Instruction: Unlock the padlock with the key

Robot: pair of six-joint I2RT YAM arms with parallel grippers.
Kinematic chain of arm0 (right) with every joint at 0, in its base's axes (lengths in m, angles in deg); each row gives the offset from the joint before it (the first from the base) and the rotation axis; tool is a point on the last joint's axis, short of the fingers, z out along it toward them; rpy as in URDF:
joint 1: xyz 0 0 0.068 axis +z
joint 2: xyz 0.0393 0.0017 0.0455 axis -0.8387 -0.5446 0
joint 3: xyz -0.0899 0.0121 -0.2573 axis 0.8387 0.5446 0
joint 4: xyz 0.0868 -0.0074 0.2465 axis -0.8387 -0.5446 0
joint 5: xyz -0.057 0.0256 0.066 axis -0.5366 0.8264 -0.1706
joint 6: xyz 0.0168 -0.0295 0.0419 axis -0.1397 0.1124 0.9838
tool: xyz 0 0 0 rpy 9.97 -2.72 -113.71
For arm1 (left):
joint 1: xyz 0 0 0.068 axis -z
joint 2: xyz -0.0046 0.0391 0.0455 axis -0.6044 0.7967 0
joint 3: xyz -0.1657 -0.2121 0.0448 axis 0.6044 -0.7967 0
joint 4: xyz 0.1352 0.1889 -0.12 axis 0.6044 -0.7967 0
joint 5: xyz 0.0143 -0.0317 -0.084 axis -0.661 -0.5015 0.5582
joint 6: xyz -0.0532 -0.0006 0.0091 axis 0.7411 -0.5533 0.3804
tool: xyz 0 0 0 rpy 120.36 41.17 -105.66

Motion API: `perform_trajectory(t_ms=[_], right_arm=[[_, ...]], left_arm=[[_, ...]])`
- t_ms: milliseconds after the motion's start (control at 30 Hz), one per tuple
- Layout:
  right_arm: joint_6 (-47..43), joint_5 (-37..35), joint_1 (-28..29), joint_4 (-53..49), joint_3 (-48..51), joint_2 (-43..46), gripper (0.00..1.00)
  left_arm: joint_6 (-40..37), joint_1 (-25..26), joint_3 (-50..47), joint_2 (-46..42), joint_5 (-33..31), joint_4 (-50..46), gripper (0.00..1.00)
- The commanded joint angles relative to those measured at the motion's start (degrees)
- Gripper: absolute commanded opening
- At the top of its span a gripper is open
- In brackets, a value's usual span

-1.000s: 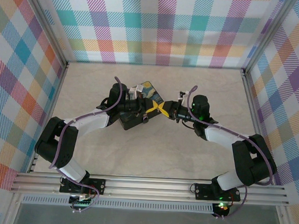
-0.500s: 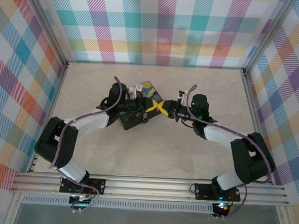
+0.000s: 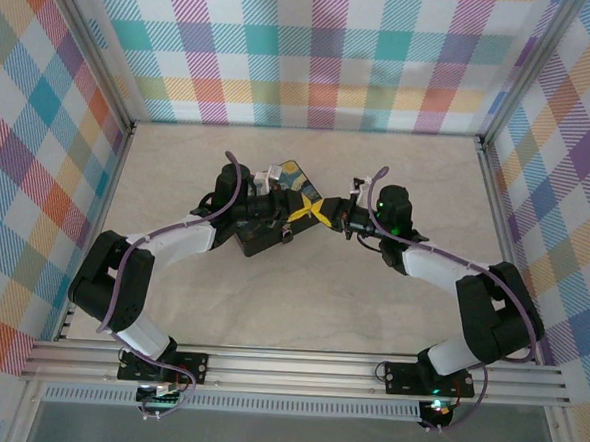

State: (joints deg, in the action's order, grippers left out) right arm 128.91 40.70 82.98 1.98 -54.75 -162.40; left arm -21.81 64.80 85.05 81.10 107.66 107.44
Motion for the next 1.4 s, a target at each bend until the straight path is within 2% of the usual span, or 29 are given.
perform_trajectory(t_ms=[0, 133, 367, 633, 1000, 1367], right_arm=[[-3.14, -0.71, 0.48, -0.68, 0.07, 1.91, 0.02], [-4.98, -0.90, 0.41, -4.50, 0.42, 2.26, 0.02], [-8.49, -0.58, 0.13, -10.53, 0.12, 4.46, 0.02], [-9.54, 0.62, 0.22, -11.57, 0.01, 5.67, 0.02], [-8.98, 3.27, 0.64, -10.38, -0.98, 3.78, 0.02], [-8.88, 4.77, 0.74, -10.29, -1.73, 3.25, 0.02]], left_arm=[[-0.26, 0.60, 0.74, -0.95, 0.85, 0.36, 0.22], [-0.55, 0.16, 0.03, -1.97, 0.39, -0.48, 0.31], [-4.19, -0.37, 0.10, -4.20, 0.14, -4.93, 0.38], [-9.73, -0.72, 2.45, -3.71, 0.92, -11.51, 0.38], [-7.12, -0.83, 2.64, -2.29, 1.63, -7.65, 0.38], [-6.92, -0.81, 2.73, -1.49, 1.89, -6.60, 0.29]])
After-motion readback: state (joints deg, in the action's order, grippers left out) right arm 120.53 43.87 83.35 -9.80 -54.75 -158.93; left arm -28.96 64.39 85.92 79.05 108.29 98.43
